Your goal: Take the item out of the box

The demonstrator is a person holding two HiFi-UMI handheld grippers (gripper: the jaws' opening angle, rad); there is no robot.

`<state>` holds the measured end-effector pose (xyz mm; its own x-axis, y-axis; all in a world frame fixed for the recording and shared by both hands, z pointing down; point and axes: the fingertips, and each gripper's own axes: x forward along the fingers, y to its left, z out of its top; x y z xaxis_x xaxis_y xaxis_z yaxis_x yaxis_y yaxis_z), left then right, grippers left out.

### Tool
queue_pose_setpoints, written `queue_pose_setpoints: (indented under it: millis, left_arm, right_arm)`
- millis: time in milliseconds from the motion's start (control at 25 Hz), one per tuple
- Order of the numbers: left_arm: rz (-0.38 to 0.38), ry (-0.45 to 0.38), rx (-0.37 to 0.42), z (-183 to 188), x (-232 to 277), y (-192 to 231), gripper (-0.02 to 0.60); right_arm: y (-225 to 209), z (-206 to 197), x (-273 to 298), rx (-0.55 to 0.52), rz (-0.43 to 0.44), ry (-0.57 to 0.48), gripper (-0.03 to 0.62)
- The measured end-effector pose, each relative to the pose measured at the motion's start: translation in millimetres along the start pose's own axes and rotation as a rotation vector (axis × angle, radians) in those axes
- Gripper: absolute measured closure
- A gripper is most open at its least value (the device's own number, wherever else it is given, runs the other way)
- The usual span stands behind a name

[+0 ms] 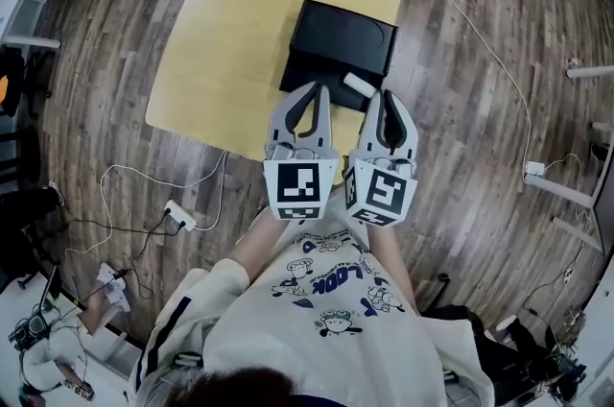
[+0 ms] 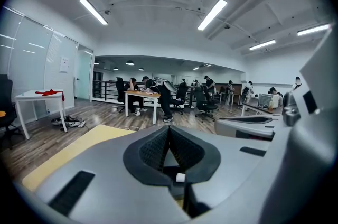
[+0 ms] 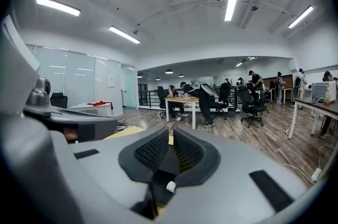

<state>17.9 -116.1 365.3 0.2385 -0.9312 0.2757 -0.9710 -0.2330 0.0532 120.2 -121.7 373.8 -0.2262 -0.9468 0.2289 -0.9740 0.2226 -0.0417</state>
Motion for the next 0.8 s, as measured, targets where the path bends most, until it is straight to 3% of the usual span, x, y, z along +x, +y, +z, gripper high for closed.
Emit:
queue_pose_setpoints:
  millis: [800]
  left_arm:
    - [0.059, 0.167, -0.060, -57.0, 55.0, 11.8, 0.568]
  right_arm:
    - [-3.3, -64.1, 62.2, -0.080, 0.140, 0.229, 0.549]
